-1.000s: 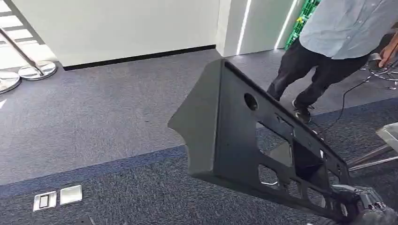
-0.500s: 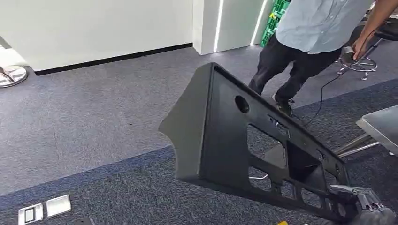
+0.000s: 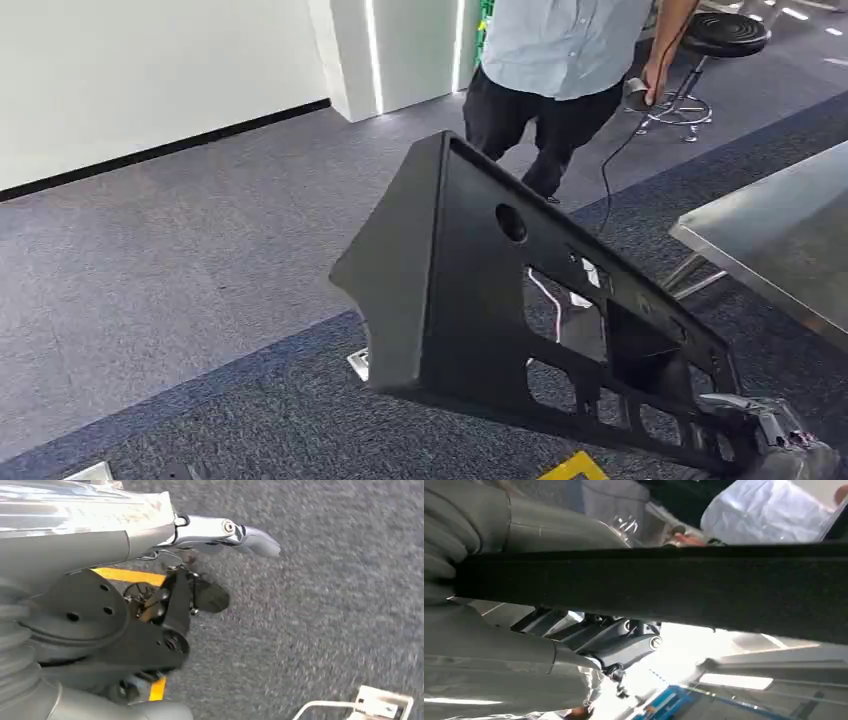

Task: Take the parts from the cabinet and place them on the table.

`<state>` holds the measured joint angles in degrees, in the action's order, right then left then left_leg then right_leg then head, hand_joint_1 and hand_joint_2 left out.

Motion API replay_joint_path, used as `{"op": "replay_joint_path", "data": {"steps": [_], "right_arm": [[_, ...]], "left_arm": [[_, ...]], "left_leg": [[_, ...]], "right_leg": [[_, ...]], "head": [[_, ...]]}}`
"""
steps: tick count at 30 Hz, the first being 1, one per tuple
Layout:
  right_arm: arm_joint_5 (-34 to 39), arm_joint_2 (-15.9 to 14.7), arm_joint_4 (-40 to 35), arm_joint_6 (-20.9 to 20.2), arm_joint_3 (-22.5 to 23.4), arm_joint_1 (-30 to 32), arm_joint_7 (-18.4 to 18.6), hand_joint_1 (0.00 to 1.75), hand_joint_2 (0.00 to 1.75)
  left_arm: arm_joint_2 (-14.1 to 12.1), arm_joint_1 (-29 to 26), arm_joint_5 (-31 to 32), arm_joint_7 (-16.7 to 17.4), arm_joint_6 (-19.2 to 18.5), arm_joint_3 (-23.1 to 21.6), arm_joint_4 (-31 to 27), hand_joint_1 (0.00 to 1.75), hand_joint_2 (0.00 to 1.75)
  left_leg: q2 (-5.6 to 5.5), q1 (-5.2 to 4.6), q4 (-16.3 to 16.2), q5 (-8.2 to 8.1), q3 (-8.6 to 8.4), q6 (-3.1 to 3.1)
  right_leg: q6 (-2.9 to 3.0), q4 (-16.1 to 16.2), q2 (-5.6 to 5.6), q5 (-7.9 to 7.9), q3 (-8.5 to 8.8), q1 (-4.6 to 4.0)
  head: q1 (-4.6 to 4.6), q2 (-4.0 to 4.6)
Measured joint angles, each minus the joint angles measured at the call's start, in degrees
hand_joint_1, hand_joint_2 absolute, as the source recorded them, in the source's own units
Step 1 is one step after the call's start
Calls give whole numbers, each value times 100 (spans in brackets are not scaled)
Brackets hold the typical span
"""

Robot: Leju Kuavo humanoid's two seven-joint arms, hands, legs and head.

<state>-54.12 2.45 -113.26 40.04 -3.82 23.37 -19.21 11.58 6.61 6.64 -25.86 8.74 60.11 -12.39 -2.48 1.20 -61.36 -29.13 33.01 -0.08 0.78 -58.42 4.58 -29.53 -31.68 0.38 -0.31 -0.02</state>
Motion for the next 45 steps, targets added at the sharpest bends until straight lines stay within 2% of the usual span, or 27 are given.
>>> {"op": "replay_joint_path", "data": {"steps": [1,3,5,7,9,11,12,14,15,16,20,22,25,26,27,29,30,31,33,35,37,38,40,41,42,43,45], "right_arm": [[4,0,-2,-2,-2,-9,0,175,175],[9,0,-4,-2,-2,14,2,175,175],[9,0,-9,0,-2,37,2,175,175],[11,0,-17,2,-2,34,0,175,175],[15,0,-17,0,-13,22,0,175,175],[15,-2,-13,0,-13,35,33,175,175],[15,-4,-13,0,-13,45,35,175,175],[13,-7,-15,0,-11,51,37,175,175],[9,-9,-24,0,-11,50,37,175,175],[9,-9,-22,-2,-11,37,37,175,175],[-2,-11,-39,0,-9,63,39,175,175],[-11,-11,-57,0,-13,54,44,175,175],[-24,-13,-52,0,-33,50,101,175,175],[-26,-13,-50,0,-33,58,105,175,175],[-35,-13,-50,0,-33,62,105,175,175],[-39,-13,-50,0,-33,62,105,175,175],[-39,-13,-50,0,-33,63,105,175,175],[-39,-13,-48,-2,-33,61,107,175,175],[-33,-15,-50,-2,-35,52,120,175,175],[-35,-20,-50,-2,-33,70,120,175,175],[-35,-33,-55,0,-31,55,116,175,175],[-28,-42,-52,0,-35,31,116,175,175],[-26,-44,-50,0,-39,31,109,175,175],[-24,-46,-48,0,-37,37,109,175,175],[-22,-52,-46,0,-37,40,111,175,175],[-22,-52,-48,0,-35,38,111,175,175],[-22,-59,-50,0,-35,36,109,175,175]], "left_arm": [[0,2,11,-2,0,2,2,0,175],[0,8,4,-4,0,4,0,0,175],[13,18,-2,-4,-9,7,0,0,175],[15,25,-2,-9,-39,7,2,0,175],[13,14,0,-26,-68,11,0,0,175],[9,0,0,-28,-77,22,0,0,175],[11,-1,0,-26,-79,26,0,0,175],[15,8,0,-24,-79,33,0,0,175],[18,10,0,-24,-79,35,2,0,175],[17,9,0,-24,-79,39,2,0,175],[20,20,4,-20,-83,55,0,0,175],[15,18,4,-28,-96,57,0,0,175],[13,5,4,-59,-98,68,0,0,175],[13,7,4,-66,-98,68,0,0,175],[13,6,4,-66,-98,68,0,0,175],[11,6,4,-66,-98,68,0,0,175],[9,5,4,-68,-101,68,0,0,175],[4,5,4,-68,-101,68,0,0,175],[7,21,4,-76,-103,68,0,0,175],[7,24,4,-79,-103,68,0,0,175],[17,25,4,-70,-109,68,0,0,175],[17,23,4,-68,-111,68,0,0,175],[13,11,4,-70,-109,68,0,0,175],[13,4,4,-70,-109,68,0,0,175],[15,1,4,-70,-109,68,0,0,175],[15,2,4,-70,-109,68,0,0,175],[24,10,4,-70,-109,68,0,0,175]], "left_leg": [[-30,12,135,4,-32,-14],[5,-31,178,-62,-55,3],[85,27,245,-33,-77,74],[184,25,264,-42,-119,126],[309,20,263,-61,-128,150],[417,19,261,-83,-139,155],[461,19,261,-99,-155,145],[540,21,262,-142,-223,109],[572,14,266,-169,-254,77],[603,-31,262,-189,-260,45],[787,-17,317,-216,-342,-72],[469,1,35,-452,-229,-94],[324,-11,-1329,-1017,453,-101],[316,-13,-1504,-986,573,-92],[314,-15,-1389,-823,557,-81],[275,-13,-548,-241,239,-40],[151,-10,-43,33,40,-14],[-34,-1,82,-27,-25,1],[-15,-19,204,-66,-68,7],[44,-12,234,-52,-90,63],[142,19,271,-40,-119,130],[206,19,270,-51,-122,153],[327,15,267,-69,-127,170],[382,13,266,-79,-132,169],[433,14,266,-92,-144,160],[475,17,266,-109,-166,147],[550,21,267,-158,-246,101]], "right_leg": [[-28,-51,58,-16,-30,-35],[-98,-30,113,10,-80,10],[-164,-25,191,-15,-69,15],[-235,-415,-247,-281,-235,-2],[-295,-1327,-386,-678,-694,27],[-320,-1731,-409,-703,-927,49],[-326,-1544,-427,-532,-853,49],[-294,-566,-511,14,-377,46],[-260,-101,-696,142,-161,28],[-228,-46,-861,65,-131,-52],[-90,-6,-624,86,-156,-50],[-8,31,-539,111,-131,-6],[35,28,-375,99,-126,-22],[38,27,-307,96,-114,-28],[45,27,-238,87,-97,-30],[31,23,-94,64,-41,-30],[11,19,-30,40,-9,-29],[-23,0,14,21,-15,-57],[-83,-10,85,38,-73,-18],[-162,12,168,37,-73,-7],[-224,-195,-229,-141,-138,-25],[-261,-592,-343,-367,-333,-6],[-316,-1513,-395,-750,-791,30],[-333,-1791,-402,-780,-944,46],[-347,-1739,-411,-660,-941,55],[-354,-1422,-432,-428,-788,59],[-320,-342,-573,119,-259,55]], "head": [[2,0],[4,0],[-2,0],[37,0],[37,0],[37,0],[37,-2],[37,0],[37,0],[35,0],[26,0],[24,0],[9,0],[11,0],[11,0],[11,0],[9,0],[20,0],[20,0],[17,0],[46,0],[44,0],[44,0],[44,0],[44,0],[44,0],[44,0]]}}
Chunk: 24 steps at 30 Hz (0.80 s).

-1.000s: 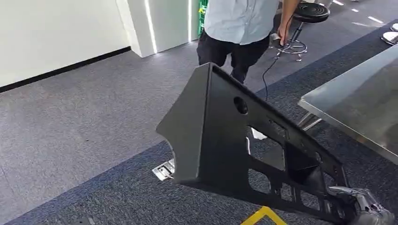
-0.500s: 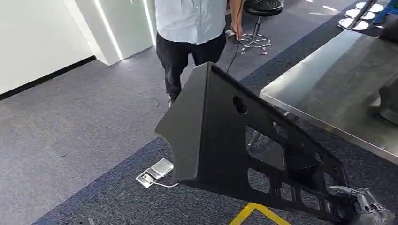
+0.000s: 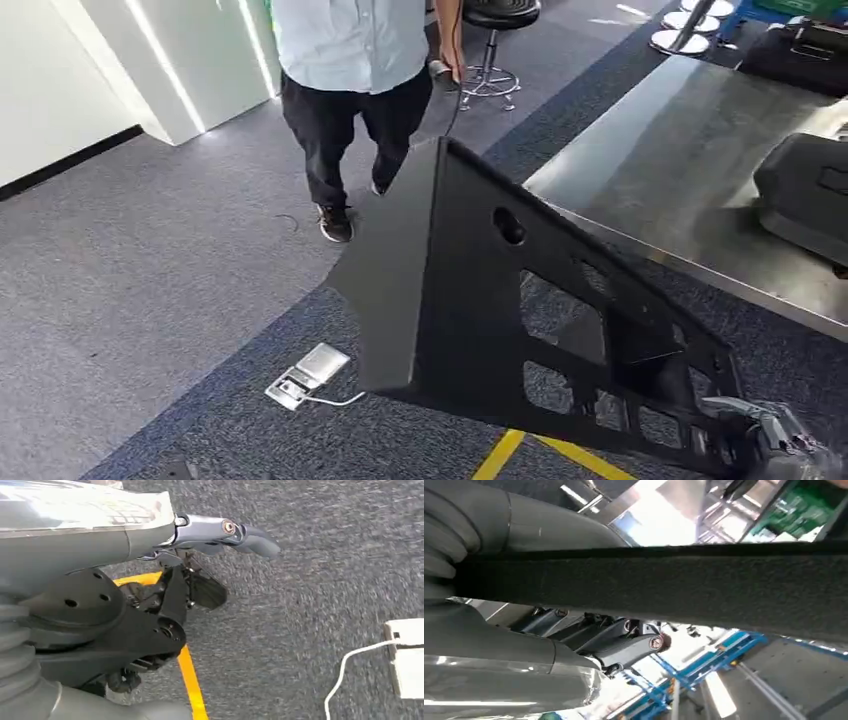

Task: Take the parts from the cabinet and place them on the table.

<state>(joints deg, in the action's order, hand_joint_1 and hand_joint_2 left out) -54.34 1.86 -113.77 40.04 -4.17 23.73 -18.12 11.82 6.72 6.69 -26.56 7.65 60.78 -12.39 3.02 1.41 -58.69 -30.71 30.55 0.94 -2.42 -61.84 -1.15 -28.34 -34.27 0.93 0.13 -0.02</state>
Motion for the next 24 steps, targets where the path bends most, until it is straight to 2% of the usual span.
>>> {"op": "replay_joint_path", "data": {"steps": [1,2,5,6,7,8,9,10,11,12,13,14,15,16,17,18,20,21,22,23,24], "right_arm": [[0,0,2,0,0,-13,2,175,175],[0,-2,-4,0,-2,-27,2,175,175],[2,-6,-4,0,6,-12,2,175,175],[2,-9,-11,0,11,-8,2,175,175],[2,-9,-17,2,7,5,2,175,175],[0,-9,-17,2,2,-2,-2,175,175],[4,-9,-15,0,-2,1,-2,175,175],[4,-11,-15,0,-2,7,0,175,175],[11,-11,-13,0,2,10,0,175,175],[15,-11,-11,0,0,16,0,175,175],[15,-11,-11,0,-2,19,0,175,175],[22,-11,-11,0,0,20,0,175,175],[26,-13,-11,0,0,20,0,175,175],[33,-13,-9,0,0,24,0,175,175],[33,-13,-9,-2,0,17,-2,175,175],[31,-13,-18,0,0,30,-4,175,175],[22,-13,-17,-2,0,63,-7,175,175],[22,-13,-22,0,2,72,-9,175,175],[22,-13,-35,2,2,89,-9,175,175],[20,-13,-46,2,2,72,-11,175,175],[18,-13,-46,0,-2,58,-15,175,175]], "left_arm": [[0,-1,0,0,0,0,0,0,175],[0,0,0,0,-9,0,0,0,175],[0,7,0,4,-50,0,0,0,175],[2,6,0,9,-57,0,0,0,175],[-2,9,0,11,-72,0,0,0,175],[-2,2,0,24,-83,0,0,0,175],[-4,-4,0,42,-85,0,0,0,175],[-7,-4,0,59,-87,0,0,0,175],[-7,-7,0,68,-105,0,0,0,175],[-9,-6,0,68,-111,0,0,0,175],[-9,-9,0,66,-114,0,0,0,175],[-9,-8,0,55,-118,0,0,0,175],[-11,-8,0,39,-118,0,0,0,175],[-13,-17,0,22,-116,2,0,0,175],[-18,-17,4,11,-107,4,0,0,175],[-18,-10,2,0,-100,7,0,0,175],[-18,1,-2,-2,-101,4,0,0,175],[-11,2,0,-2,-101,4,0,0,175],[-13,11,0,-4,-101,4,0,0,175],[-13,3,0,-4,-103,4,0,0,175],[-11,-3,0,-4,-103,4,0,0,175]], "left_leg": [[30,-10,12,-22,-25,-31],[63,-44,-3,-45,-23,-70],[199,-35,55,-47,-82,-149],[212,-26,48,-111,-100,-183],[26,-21,-79,-216,-75,-188],[-110,-23,-424,-422,81,-184],[-182,-25,-895,-645,304,-186],[-214,-31,-1362,-808,547,-185],[-231,-35,-1672,-868,728,-185],[-237,-37,-1725,-799,788,-181],[-239,-37,-1535,-599,736,-167],[-258,-35,-1085,-275,568,-145],[-338,-32,-564,40,363,-123],[-550,-23,-203,179,229,-90],[-616,-5,-98,149,190,-86],[-603,-25,-56,94,166,-80],[-551,-55,-48,99,170,-52],[-496,-11,-9,119,152,-18],[-449,-6,0,119,133,9],[-394,-8,0,103,127,52],[-330,-10,0,92,120,70]], "right_leg": [[29,269,-195,-45,150,-34],[93,337,-167,-42,138,-86],[179,310,-33,-55,100,-106],[248,393,23,-12,149,-43],[274,410,54,-7,169,-44],[313,411,85,-8,170,-42],[325,411,138,-11,173,-45],[336,410,193,-18,175,-53],[340,408,254,-21,178,-60],[341,408,319,-23,191,-63],[346,407,387,-34,210,-64],[335,405,468,-47,240,-64],[323,402,538,-67,278,-63],[300,400,585,-86,278,-49],[267,347,639,-104,259,-94],[243,346,671,-89,207,-67],[166,375,758,-73,194,-33],[137,364,763,-104,194,-37],[100,272,496,-177,178,-54],[63,-3,298,-348,51,-50],[33,-407,222,-554,-148,-35]], "head": [[0,0],[0,0],[-11,0],[-18,-2],[-22,0],[-31,0],[-42,0],[-39,0],[-39,0],[-39,0],[-39,0],[-42,0],[-42,0],[-39,0],[-28,0],[-35,0],[-37,0],[-35,0],[-22,0],[-4,0],[-7,0]]}}
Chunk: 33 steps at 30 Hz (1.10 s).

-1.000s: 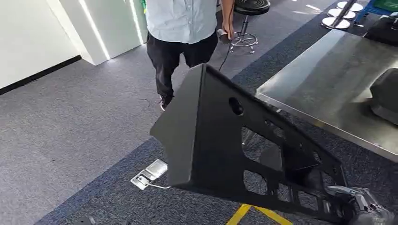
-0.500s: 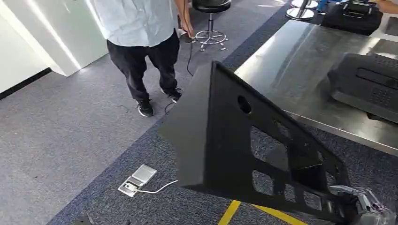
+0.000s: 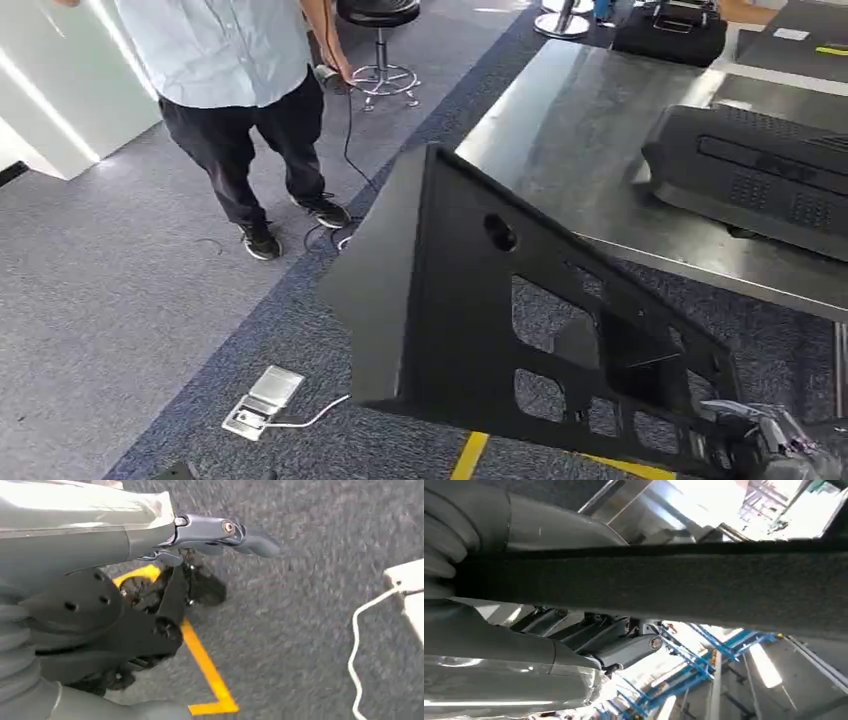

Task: Take the parts from the cabinet and place them on the table.

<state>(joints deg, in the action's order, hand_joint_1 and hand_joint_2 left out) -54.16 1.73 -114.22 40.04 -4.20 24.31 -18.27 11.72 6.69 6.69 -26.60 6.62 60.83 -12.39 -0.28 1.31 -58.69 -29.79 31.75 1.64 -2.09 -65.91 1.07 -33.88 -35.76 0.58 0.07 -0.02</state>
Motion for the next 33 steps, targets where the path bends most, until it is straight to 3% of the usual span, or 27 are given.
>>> {"op": "replay_joint_path", "data": {"steps": [1,2,3,4,6,7,8,12,13,14,15,16,17,18,19,21,22,23,24,27,28,29,30,32,33], "right_arm": [[7,0,-2,0,-2,2,0,175,175],[7,0,0,0,-2,12,0,175,175],[13,0,0,0,-2,27,0,175,175],[15,-2,0,0,0,38,0,175,175],[24,-2,0,0,2,35,0,175,175],[26,-4,0,0,2,29,0,175,175],[35,-4,7,-2,2,2,2,175,175],[59,-13,7,0,9,-2,13,175,175],[68,-13,4,0,7,-1,18,175,175],[74,-13,2,2,4,-19,15,175,175],[79,-15,4,2,2,-38,18,175,175],[79,-15,7,0,2,-37,16,175,175],[76,-15,9,0,4,-34,17,175,175],[76,-15,18,0,4,-34,18,175,175],[70,-15,20,-2,2,-32,18,175,175],[65,-15,20,-2,2,-31,18,175,175],[66,-15,20,-2,2,-31,18,175,175],[68,-15,22,-2,2,-35,18,175,175],[68,-17,24,-4,2,-42,15,175,175],[66,-22,33,-2,4,-23,20,175,175],[68,-33,33,0,4,-24,20,175,175],[66,-35,31,0,4,-37,20,175,175],[66,-37,35,0,0,-60,20,175,175],[68,-42,48,0,-4,-71,20,175,175],[70,-46,61,-2,-4,-68,20,175,175]], "left_arm": [[-2,-11,0,0,0,0,0,0,175],[-7,-19,0,-2,2,0,0,0,175],[-7,-24,0,-2,2,0,0,0,175],[-4,-23,0,0,2,0,0,0,175],[-2,-14,0,-4,2,0,0,0,175],[2,-13,0,-9,2,0,0,0,175],[2,-16,0,-13,9,0,0,0,175],[4,-1,0,-11,20,0,0,0,175],[4,1,0,-9,20,0,0,0,175],[2,0,0,-7,20,0,0,0,175],[2,-10,0,-4,22,0,0,0,175],[0,-11,0,0,31,0,0,0,175],[-2,-12,0,2,33,2,0,0,175],[-4,-14,0,2,35,2,0,0,175],[-4,-15,0,0,35,2,0,0,175],[-7,-13,0,-18,33,2,0,0,175],[-7,-13,0,-33,26,4,0,0,175],[-9,-13,0,-42,15,11,0,0,175],[-7,-7,7,-55,11,22,0,0,175],[-4,9,-4,-48,11,31,0,0,175],[7,18,-7,-44,11,33,0,0,175],[9,24,-7,-35,9,33,0,0,175],[9,22,-7,-18,2,33,0,0,175],[9,5,-4,-22,9,35,0,0,175],[9,-3,-4,-22,11,37,0,0,175]], "left_leg": [[71,-2,0,-9,-2,12],[136,-2,-2,-19,-6,14],[194,-1,-2,-31,-14,10],[239,0,-2,-46,-30,-1],[322,5,-2,-89,-96,-37],[356,3,0,-115,-133,-68],[390,-42,3,-140,-146,-108],[579,-31,50,-157,-217,-218],[541,-9,25,-239,-226,-246],[307,-10,-178,-383,-149,-243],[179,-14,-594,-606,49,-239],[118,-18,-1098,-826,293,-244],[93,-24,-1530,-946,522,-246],[90,-26,-1729,-937,651,-245],[87,-26,-1656,-806,652,-238],[50,-21,-844,-228,345,-205],[-51,-14,-334,55,146,-187],[-250,-5,-184,23,81,-165],[-246,15,-22,-12,26,-166],[-168,-30,-46,-1,23,-99],[-114,13,-13,18,7,-63],[-76,15,-9,9,-4,-28],[-21,14,-10,-3,-9,-2],[98,5,-12,-20,-15,7],[153,3,-14,-30,-18,9]], "right_leg": [[-27,-500,-29,-215,-247,16],[-50,-886,-40,-314,-449,33],[-68,-1011,-48,-278,-531,49],[-77,-837,-64,-112,-460,54],[-60,84,-156,403,-15,54],[-30,583,-302,613,231,44],[13,701,-512,502,288,-35],[160,742,-302,509,249,-64],[212,803,-254,547,301,-3],[259,828,-207,557,307,-9],[275,827,-160,558,303,-9],[294,827,-105,550,308,-15],[301,825,-44,546,312,-27],[306,824,23,542,321,-35],[308,823,92,536,339,-36],[292,818,244,513,391,-35],[273,811,306,488,418,-35],[245,789,347,470,413,-60],[225,748,411,464,376,-59],[120,781,513,483,342,-14],[95,743,441,429,344,-5],[55,569,183,310,282,-34],[23,226,53,114,111,-22],[-32,-698,-39,-271,-351,13],[-43,-983,-52,-316,-508,25]], "head": [[0,0],[0,0],[0,0],[0,0],[0,0],[0,0],[0,0],[-7,0],[-15,0],[-18,0],[-33,0],[-35,-2],[-33,0],[-33,0],[-33,0],[-33,0],[-35,0],[-26,0],[-24,0],[-26,0],[-33,0],[-4,0],[-2,0],[-2,0],[-2,0]]}}
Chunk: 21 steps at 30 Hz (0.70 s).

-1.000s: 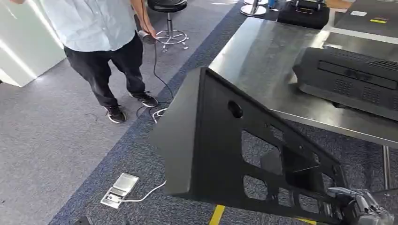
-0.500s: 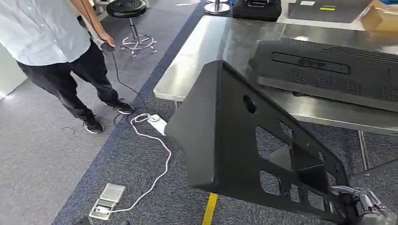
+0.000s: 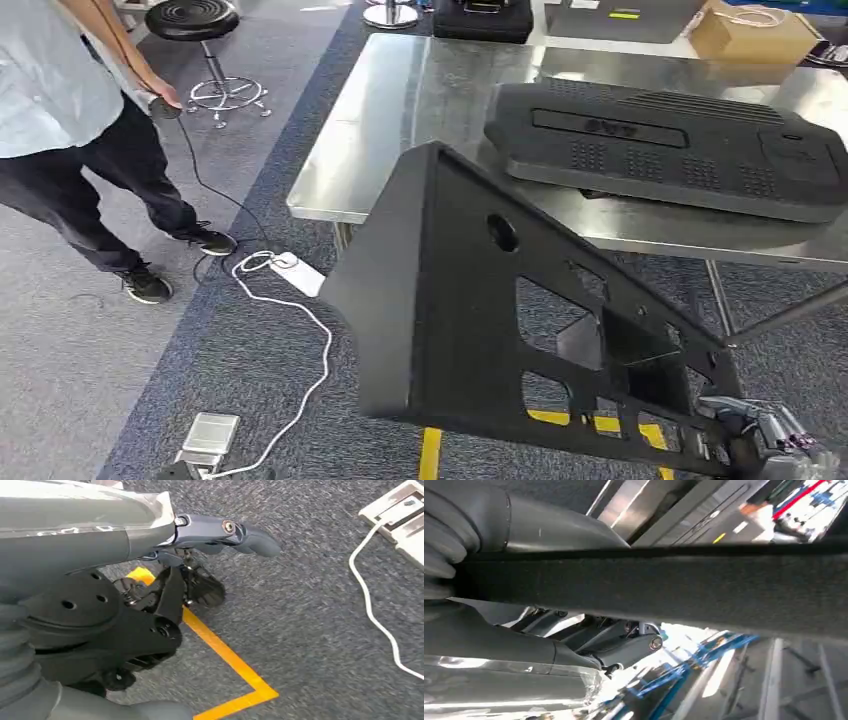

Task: Take the parts from the cabinet and place them on the table.

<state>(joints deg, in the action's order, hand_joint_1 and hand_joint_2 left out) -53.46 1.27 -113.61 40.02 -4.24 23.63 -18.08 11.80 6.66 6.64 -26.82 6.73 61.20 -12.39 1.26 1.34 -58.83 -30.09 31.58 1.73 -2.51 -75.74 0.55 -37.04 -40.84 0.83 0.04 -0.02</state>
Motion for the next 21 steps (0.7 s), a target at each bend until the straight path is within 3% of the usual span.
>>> {"op": "replay_joint_path", "data": {"steps": [1,2,4,5,6,9,10,11,12,14,15,16,17,20,21], "right_arm": [[4,-4,7,0,0,4,0,175,175],[4,-11,9,0,0,4,0,175,175],[20,-20,4,0,0,-2,-9,175,175],[39,-20,0,0,0,-11,-26,175,175],[53,-22,0,0,-2,-21,-37,175,175],[57,-22,-2,0,-15,-15,-76,175,175],[52,-22,-13,0,-13,-19,-79,175,175],[50,-22,-22,4,-22,-18,-83,175,175],[48,-22,-28,2,-33,-38,-85,175,175],[57,-22,-28,2,-52,-41,-85,175,175],[55,-22,-24,0,-52,-39,-85,175,175],[48,-22,-18,0,-52,-40,-85,175,175],[33,-22,-15,0,-52,-39,-87,175,175],[-22,-22,-15,0,-52,-41,-103,175,175],[-46,-20,-4,0,-52,-53,-109,175,175]], "left_arm": [[0,0,-2,7,0,0,0,0,175],[0,4,-2,7,0,0,0,0,175],[4,10,-2,26,18,0,0,0,175],[2,8,-2,54,48,0,0,0,175],[2,9,0,59,61,2,0,0,175],[2,19,-2,66,70,2,0,0,175],[2,20,0,68,72,2,0,0,175],[-2,20,0,66,72,2,0,0,175],[-2,12,0,66,72,2,0,0,175],[-7,8,0,59,70,4,0,0,175],[-9,7,-2,44,51,4,0,0,175],[-13,8,0,22,24,4,0,0,175],[-15,6,-2,6,-5,4,0,0,175],[-22,5,-2,-70,-94,4,0,0,175],[-28,1,0,-99,-140,4,0,0,175]], "left_leg": [[42,0,0,-12,-8,-12],[77,0,0,-26,-27,-23],[136,3,1,-72,-97,-59],[166,-1,13,-96,-119,-94],[180,-37,-2,-111,-122,-121],[273,-29,45,-112,-162,-198],[281,-25,47,-151,-172,-237],[138,-13,-52,-245,-151,-245],[36,-15,-330,-419,-20,-239],[-46,-30,-1285,-833,455,-241],[-59,-33,-1659,-908,665,-240],[-60,-34,-1740,-837,741,-234],[-61,-35,-1561,-648,693,-219],[-94,-43,-243,147,183,-135],[-113,-61,-156,107,132,-133]], "right_leg": [[-6,16,-10,88,-13,3],[-7,309,-30,302,123,3],[26,1351,-117,841,637,0],[52,1654,-244,823,802,-19],[101,1720,-272,813,808,-83],[181,1691,-168,788,773,-98],[236,1752,-128,820,807,-63],[261,1773,-111,833,819,-51],[323,1775,-105,827,820,-49],[359,1774,-55,811,829,-68],[367,1772,-23,805,836,-80],[378,1771,5,797,853,-89],[383,1770,41,783,877,-93],[342,1766,114,712,976,-96],[303,1727,127,689,975,-138]], "head": [[-2,0],[0,0],[0,0],[-4,0],[0,0],[-7,0],[-13,0],[-13,0],[-18,0],[-17,0],[-17,0],[-15,0],[-15,0],[-17,0],[-7,0]]}}
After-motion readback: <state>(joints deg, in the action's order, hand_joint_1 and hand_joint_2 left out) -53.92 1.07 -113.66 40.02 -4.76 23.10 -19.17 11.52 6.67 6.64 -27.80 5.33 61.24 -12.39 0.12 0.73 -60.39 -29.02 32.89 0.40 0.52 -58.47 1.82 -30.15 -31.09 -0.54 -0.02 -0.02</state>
